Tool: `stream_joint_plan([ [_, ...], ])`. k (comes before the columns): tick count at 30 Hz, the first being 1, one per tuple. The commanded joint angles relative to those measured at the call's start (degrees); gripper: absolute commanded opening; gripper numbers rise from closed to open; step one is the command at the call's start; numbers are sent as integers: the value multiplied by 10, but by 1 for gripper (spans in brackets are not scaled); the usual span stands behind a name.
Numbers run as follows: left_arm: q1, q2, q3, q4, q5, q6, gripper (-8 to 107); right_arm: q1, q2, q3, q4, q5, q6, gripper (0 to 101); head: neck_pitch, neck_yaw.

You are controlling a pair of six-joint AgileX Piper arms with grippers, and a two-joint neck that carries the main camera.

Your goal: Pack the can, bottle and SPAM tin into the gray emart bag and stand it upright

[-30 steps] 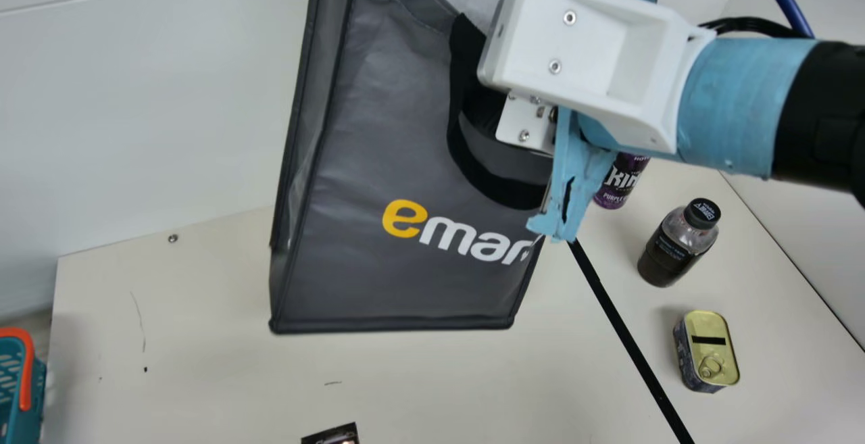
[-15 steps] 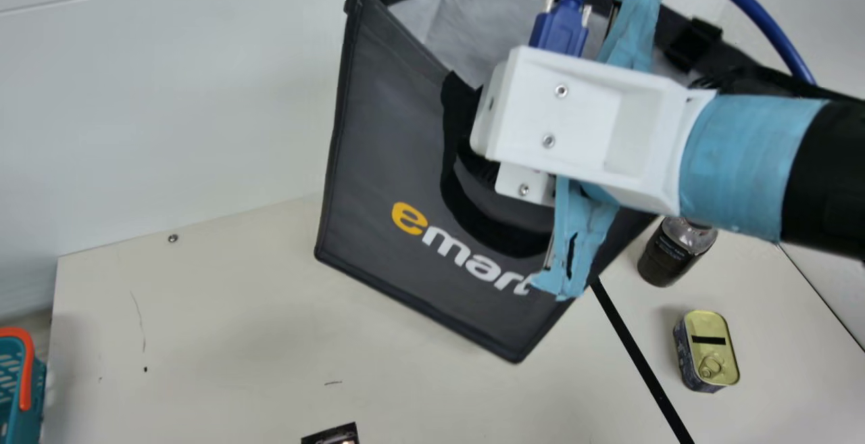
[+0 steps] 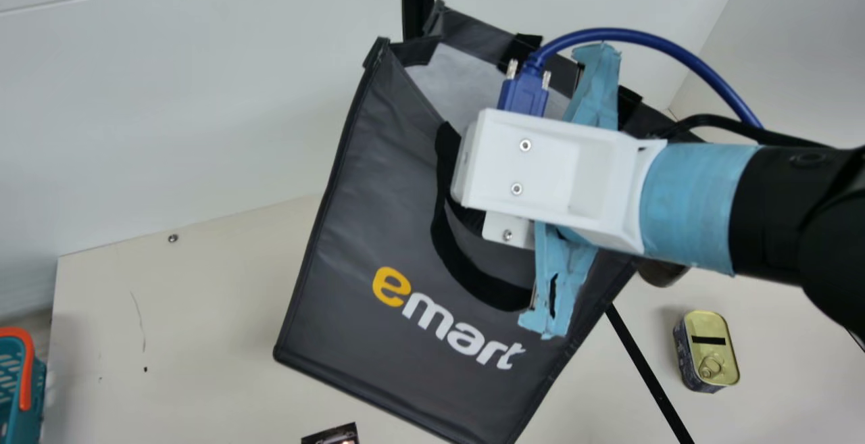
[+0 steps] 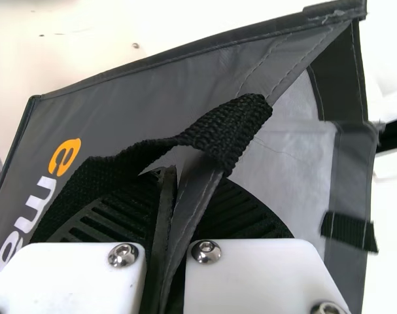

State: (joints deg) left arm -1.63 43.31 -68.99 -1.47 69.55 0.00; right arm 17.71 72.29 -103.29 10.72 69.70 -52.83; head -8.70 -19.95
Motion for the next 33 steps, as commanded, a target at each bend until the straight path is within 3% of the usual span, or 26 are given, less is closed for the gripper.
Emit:
stream_joint_plan([
  [1,0,0,0,0,0,0,90,5,-1,7,1,2,4,0,-13,0],
  [33,0,0,0,0,0,0,90,128,-33,108,2,2,110,3,-13,0],
])
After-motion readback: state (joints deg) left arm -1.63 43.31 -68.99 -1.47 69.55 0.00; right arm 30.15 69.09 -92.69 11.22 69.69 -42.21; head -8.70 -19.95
